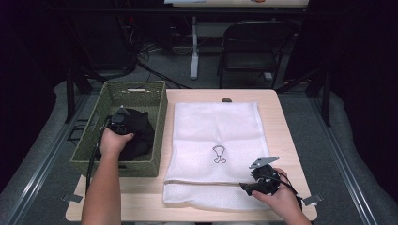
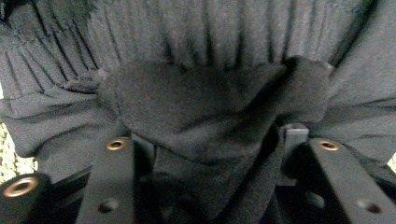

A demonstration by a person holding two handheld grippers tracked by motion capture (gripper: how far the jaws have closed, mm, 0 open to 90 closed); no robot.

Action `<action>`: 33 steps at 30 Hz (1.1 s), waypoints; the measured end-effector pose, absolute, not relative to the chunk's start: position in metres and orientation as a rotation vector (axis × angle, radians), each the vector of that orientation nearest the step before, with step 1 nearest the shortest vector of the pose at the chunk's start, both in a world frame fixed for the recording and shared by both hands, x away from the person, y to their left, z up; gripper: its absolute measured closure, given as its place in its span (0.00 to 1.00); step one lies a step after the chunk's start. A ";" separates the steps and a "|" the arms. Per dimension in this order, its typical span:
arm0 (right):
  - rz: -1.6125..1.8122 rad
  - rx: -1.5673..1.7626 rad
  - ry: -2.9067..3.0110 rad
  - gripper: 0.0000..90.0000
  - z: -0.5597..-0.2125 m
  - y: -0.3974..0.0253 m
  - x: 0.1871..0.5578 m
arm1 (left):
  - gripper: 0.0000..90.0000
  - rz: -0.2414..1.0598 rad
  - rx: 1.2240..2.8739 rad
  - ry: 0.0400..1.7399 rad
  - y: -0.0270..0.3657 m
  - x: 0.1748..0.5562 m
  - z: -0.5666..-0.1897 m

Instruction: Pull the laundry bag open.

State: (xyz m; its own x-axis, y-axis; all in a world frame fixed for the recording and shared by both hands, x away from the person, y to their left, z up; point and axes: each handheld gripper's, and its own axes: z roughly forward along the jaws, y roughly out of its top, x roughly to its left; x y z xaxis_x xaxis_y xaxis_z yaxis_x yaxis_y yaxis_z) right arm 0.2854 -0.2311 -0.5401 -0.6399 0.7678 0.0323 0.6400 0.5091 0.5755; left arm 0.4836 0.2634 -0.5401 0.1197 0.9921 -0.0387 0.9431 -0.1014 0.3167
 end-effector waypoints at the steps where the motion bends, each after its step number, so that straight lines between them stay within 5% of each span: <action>1: 0.822 1.204 2.525 0.38 -0.540 -0.231 0.285 | 0.58 0.267 2.133 1.906 0.263 0.483 -0.540; 11: 0.827 1.198 2.526 0.38 -0.540 -0.231 0.285 | 0.72 0.251 2.139 1.898 0.261 0.482 -0.535; 33: 0.831 1.200 2.513 0.38 -0.540 -0.236 0.286 | 0.75 0.296 2.104 1.829 0.265 0.476 -0.507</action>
